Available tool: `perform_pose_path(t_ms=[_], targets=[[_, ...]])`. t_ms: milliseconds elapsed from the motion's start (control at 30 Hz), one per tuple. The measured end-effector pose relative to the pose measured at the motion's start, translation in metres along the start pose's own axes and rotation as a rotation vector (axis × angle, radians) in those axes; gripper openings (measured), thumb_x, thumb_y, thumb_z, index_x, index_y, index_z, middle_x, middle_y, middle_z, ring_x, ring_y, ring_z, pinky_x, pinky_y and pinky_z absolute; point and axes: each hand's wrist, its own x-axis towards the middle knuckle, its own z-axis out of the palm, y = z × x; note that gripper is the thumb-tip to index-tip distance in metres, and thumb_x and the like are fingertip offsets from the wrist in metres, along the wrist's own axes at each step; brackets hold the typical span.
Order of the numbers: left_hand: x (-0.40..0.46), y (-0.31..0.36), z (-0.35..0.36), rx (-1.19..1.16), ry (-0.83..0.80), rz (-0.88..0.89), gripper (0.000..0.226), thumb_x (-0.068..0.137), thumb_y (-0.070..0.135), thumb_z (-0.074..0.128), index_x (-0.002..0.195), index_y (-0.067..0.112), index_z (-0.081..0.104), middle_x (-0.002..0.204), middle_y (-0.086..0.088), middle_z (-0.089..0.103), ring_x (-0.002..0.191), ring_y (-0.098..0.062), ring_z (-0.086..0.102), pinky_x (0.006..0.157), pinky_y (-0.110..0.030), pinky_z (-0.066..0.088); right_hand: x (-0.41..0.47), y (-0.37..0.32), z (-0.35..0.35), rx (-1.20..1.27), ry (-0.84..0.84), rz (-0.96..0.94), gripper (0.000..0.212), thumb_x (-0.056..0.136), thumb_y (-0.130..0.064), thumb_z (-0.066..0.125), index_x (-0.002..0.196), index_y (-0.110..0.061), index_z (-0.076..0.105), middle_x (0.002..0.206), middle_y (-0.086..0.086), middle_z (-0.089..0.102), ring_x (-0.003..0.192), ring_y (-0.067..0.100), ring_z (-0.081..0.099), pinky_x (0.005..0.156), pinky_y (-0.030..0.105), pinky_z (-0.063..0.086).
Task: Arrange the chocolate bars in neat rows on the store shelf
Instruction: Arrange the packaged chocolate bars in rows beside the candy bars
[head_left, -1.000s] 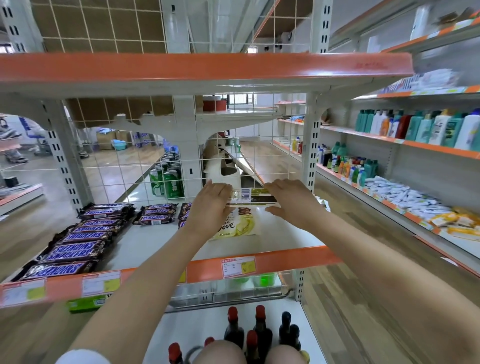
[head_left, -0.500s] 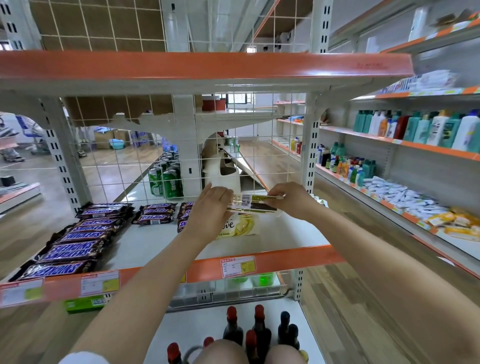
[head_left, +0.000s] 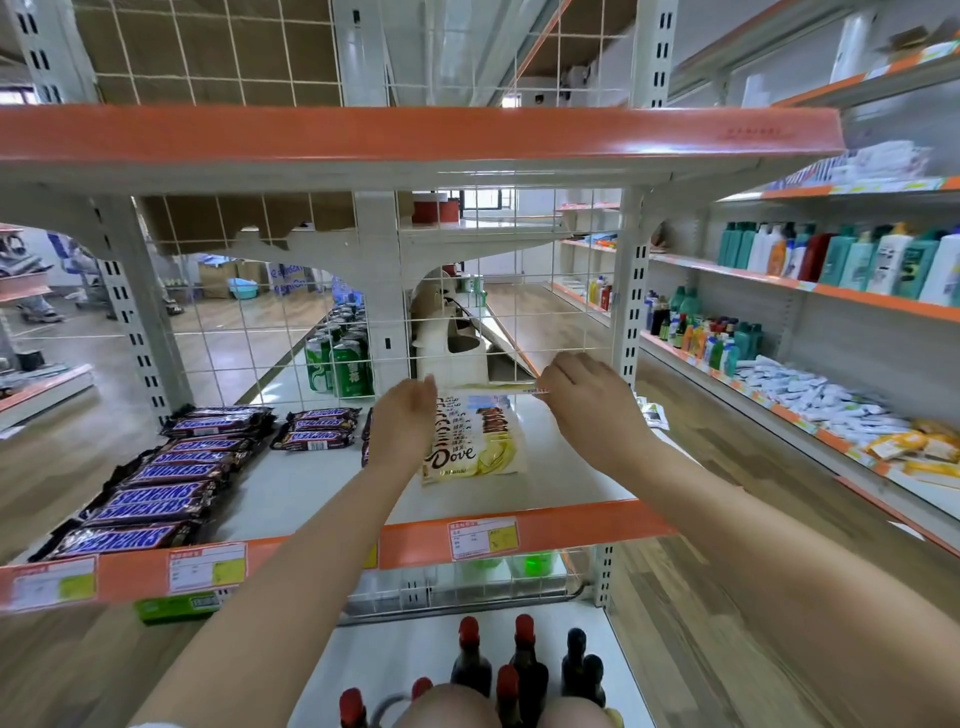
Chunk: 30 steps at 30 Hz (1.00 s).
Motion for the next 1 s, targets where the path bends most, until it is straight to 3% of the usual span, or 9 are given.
perform_pose_path(t_ms=[133, 233, 400, 567, 633, 733, 833, 900, 1000], targets=[[0.002, 0.013, -0.009, -0.570, -0.238, -0.535, 0.044, 0.095, 0.044, 0.044, 0.084, 0.005, 0.059, 0.073, -0.011, 0.064, 0.065, -0.021, 0.060, 0.066, -0.030, 0.050, -0.007, 0.005, 0.004, -0.075, 0.171, -0.213, 0.018, 0.065, 0.004, 0.074, 0.074, -0.008, 0.064, 0.074, 0.008, 0.061, 0.062, 0.026, 0.056, 0.058, 0.031, 0.043], [0.000, 0.013, -0.007, -0.811, -0.367, -0.597, 0.036, 0.095, 0.033, 0.050, 0.117, 0.005, 0.051, 0.084, -0.016, 0.063, 0.075, -0.022, 0.062, 0.071, -0.030, 0.051, -0.011, 0.008, 0.007, -0.122, 0.215, -0.321, 0.012, 0.075, 0.004, 0.063, 0.078, -0.008, 0.066, 0.076, 0.007, 0.061, 0.065, 0.025, 0.058, 0.068, 0.030, 0.041], [-0.001, 0.011, 0.000, -0.878, -0.282, -0.631, 0.039, 0.094, 0.013, 0.054, 0.128, -0.003, 0.046, 0.081, -0.012, 0.056, 0.073, -0.017, 0.058, 0.077, -0.030, 0.049, -0.016, 0.009, 0.014, -0.118, 0.271, -0.362, 0.015, 0.077, 0.005, 0.059, 0.083, -0.008, 0.064, 0.086, 0.009, 0.063, 0.071, 0.025, 0.062, 0.078, 0.032, 0.040], [-0.002, 0.007, 0.002, -0.856, -0.224, -0.576, 0.031, 0.095, 0.015, 0.052, 0.120, -0.002, 0.049, 0.073, -0.009, 0.060, 0.062, -0.013, 0.060, 0.055, -0.020, 0.055, -0.012, 0.008, 0.016, 0.017, 0.116, 0.169, 0.060, 0.069, 0.014, 0.053, 0.124, -0.010, 0.053, 0.123, 0.016, 0.051, 0.097, 0.033, 0.057, 0.084, 0.040, 0.046], [-0.003, 0.007, 0.001, -0.849, -0.206, -0.548, 0.017, 0.095, 0.016, 0.052, 0.104, 0.001, 0.053, 0.066, -0.007, 0.062, 0.052, -0.008, 0.062, 0.056, -0.019, 0.056, -0.003, 0.008, 0.007, 0.342, -0.066, 0.534, 0.048, 0.083, 0.004, 0.057, 0.129, -0.011, 0.051, 0.124, 0.014, 0.053, 0.093, 0.026, 0.059, 0.082, 0.033, 0.044], [-0.004, 0.005, 0.000, -0.846, -0.195, -0.522, 0.016, 0.095, 0.016, 0.051, 0.083, 0.007, 0.055, 0.049, 0.002, 0.064, 0.045, -0.003, 0.062, 0.061, -0.019, 0.056, 0.015, 0.006, -0.007, 1.004, -0.276, 1.011, 0.025, 0.098, -0.029, 0.045, 0.107, -0.010, 0.058, 0.107, 0.012, 0.062, 0.073, 0.015, 0.057, 0.068, 0.027, 0.042], [-0.008, 0.003, 0.000, -0.845, -0.190, -0.498, 0.017, 0.095, 0.017, 0.051, 0.082, 0.008, 0.056, 0.053, 0.001, 0.064, 0.048, -0.004, 0.062, 0.069, -0.021, 0.055, 0.021, 0.002, -0.011, 1.116, -0.446, 1.101, 0.037, 0.094, -0.045, 0.047, 0.097, -0.011, 0.059, 0.085, 0.004, 0.059, 0.065, 0.013, 0.055, 0.074, 0.031, 0.050], [-0.010, 0.002, 0.000, -0.851, -0.185, -0.481, 0.016, 0.095, 0.016, 0.051, 0.084, 0.007, 0.057, 0.062, -0.003, 0.063, 0.052, -0.006, 0.061, 0.068, -0.020, 0.055, 0.017, -0.003, -0.009, 1.119, -0.477, 1.069, 0.030, 0.092, -0.038, 0.056, 0.100, -0.010, 0.061, 0.073, 0.000, 0.051, 0.063, 0.012, 0.050, 0.080, 0.033, 0.053], [-0.012, -0.003, -0.001, -0.834, -0.204, -0.455, 0.015, 0.096, 0.017, 0.051, 0.090, 0.006, 0.058, 0.074, -0.007, 0.063, 0.064, -0.010, 0.061, 0.070, -0.020, 0.055, 0.014, -0.006, -0.004, 1.157, -0.433, 1.025, 0.023, 0.090, -0.020, 0.063, 0.104, -0.003, 0.065, 0.065, -0.001, 0.046, 0.061, 0.011, 0.046, 0.065, 0.021, 0.052]])
